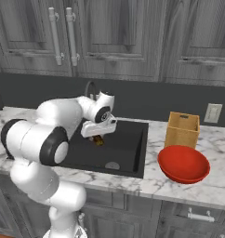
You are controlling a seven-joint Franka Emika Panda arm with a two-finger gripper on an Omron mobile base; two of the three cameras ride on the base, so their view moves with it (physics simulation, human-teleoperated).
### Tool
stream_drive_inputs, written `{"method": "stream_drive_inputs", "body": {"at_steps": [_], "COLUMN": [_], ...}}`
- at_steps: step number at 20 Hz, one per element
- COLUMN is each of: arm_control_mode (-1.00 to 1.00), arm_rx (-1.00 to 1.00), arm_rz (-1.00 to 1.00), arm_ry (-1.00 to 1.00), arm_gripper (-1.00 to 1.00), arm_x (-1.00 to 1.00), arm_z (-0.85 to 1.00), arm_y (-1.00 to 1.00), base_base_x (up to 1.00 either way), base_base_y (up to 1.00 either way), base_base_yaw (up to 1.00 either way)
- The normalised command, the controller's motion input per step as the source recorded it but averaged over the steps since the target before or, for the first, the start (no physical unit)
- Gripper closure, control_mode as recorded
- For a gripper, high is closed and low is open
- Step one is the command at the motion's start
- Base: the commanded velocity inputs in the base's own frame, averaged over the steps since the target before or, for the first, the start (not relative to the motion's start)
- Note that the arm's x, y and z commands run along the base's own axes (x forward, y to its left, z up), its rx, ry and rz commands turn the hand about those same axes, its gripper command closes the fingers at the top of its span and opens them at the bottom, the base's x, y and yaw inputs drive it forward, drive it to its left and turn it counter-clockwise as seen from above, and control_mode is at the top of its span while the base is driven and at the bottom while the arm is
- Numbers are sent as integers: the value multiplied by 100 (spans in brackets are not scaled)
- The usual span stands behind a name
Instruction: Pick the sweet potato from the sink and place it in the bowl. Then pick the bowl and place it in the microwave. Then close the microwave door and press the start button.
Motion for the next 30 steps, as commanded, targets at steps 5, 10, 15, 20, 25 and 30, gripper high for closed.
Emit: {"method": "stream_drive_inputs", "body": {"at_steps": [5, 10, 15, 20, 25, 30], "arm_control_mode": [-100, -100, -100, -100, -100, -100], "arm_rx": [-17, -12, -7, -11, -14, -6], "arm_rz": [13, 11, 2, 1, 7, 11], "arm_ry": [-11, -13, -5, 1, 10, 2], "arm_gripper": [100, 100, 100, 100, 100, 100], "arm_x": [-98, -94, -51, -5, 24, 7], "arm_z": [65, 63, 88, 48, -4, -21], "arm_y": [-87, -100, -94, -99, -81, -65], "base_base_x": [0, 0, 0, 0, 0, 0], "base_base_y": [0, 0, 0, 0, 0, 0], "base_base_yaw": [0, 0, 0, 0, 0, 0]}}
